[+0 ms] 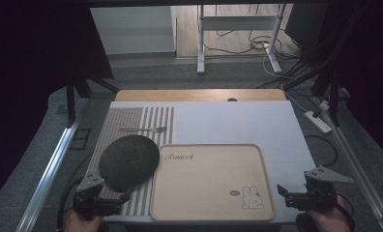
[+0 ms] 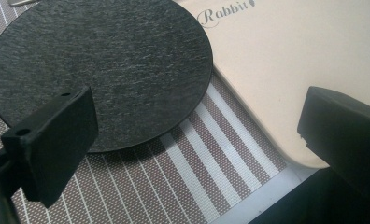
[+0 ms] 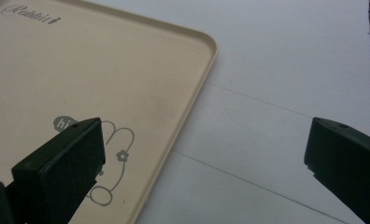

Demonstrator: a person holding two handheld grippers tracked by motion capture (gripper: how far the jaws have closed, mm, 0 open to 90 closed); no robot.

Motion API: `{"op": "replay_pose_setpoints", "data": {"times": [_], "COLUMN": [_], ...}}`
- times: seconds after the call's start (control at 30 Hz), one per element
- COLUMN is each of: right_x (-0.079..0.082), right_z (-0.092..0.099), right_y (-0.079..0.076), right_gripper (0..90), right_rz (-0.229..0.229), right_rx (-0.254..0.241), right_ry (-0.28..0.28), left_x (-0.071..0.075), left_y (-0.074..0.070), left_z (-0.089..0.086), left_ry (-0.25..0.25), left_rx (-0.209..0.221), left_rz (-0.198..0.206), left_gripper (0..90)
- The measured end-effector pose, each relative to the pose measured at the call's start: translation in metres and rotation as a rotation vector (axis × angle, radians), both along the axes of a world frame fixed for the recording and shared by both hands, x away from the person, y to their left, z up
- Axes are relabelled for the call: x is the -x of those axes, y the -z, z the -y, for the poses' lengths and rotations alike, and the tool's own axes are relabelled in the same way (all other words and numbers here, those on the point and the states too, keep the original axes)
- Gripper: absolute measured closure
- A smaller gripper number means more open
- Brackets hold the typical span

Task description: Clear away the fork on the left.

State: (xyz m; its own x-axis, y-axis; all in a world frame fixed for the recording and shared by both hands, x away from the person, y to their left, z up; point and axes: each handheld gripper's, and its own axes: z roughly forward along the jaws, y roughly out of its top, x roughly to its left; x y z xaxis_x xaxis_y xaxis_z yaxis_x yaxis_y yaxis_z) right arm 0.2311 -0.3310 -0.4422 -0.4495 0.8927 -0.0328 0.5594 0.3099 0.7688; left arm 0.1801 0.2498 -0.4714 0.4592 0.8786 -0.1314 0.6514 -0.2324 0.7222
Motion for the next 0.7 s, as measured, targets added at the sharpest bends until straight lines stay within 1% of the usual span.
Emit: {"op": "replay_pose_setpoints", "data": {"times": [0.13, 0.23, 0.37, 0.53, 0.7], "right_x": [-0.0011, -0.0031, -0.0038, -0.0055, -0.0060], "right_z": [-0.0001, -0.0009, -0.0020, -0.0022, -0.0036], "right_y": [-0.0005, 0.0002, 0.0008, 0.0015, 0.0020], "right_gripper": [0.0, 0.0, 0.0, 0.0, 0.0], "right_rz": [0.017, 0.001, -0.006, -0.021, -0.027], "right_rx": [0.003, 0.004, 0.017, 0.007, 0.019], "right_ry": [0.008, -0.002, -0.019, -0.027, -0.036], "left_x": [0.0010, 0.0013, 0.0017, 0.0017, 0.0016], "left_y": [0.0000, 0.0000, 0.0000, 0.0003, 0.0002], "left_z": [-0.0010, -0.0006, -0.0007, -0.0015, -0.0022], "left_ry": [-0.002, -0.004, -0.004, -0.010, -0.012], "left_rx": [0.002, -0.002, -0.002, 0.008, 0.012], "left_rz": [-0.002, -0.007, -0.007, -0.010, -0.014], "left_gripper": [0.0, 0.0, 0.0, 0.0, 0.0]}}
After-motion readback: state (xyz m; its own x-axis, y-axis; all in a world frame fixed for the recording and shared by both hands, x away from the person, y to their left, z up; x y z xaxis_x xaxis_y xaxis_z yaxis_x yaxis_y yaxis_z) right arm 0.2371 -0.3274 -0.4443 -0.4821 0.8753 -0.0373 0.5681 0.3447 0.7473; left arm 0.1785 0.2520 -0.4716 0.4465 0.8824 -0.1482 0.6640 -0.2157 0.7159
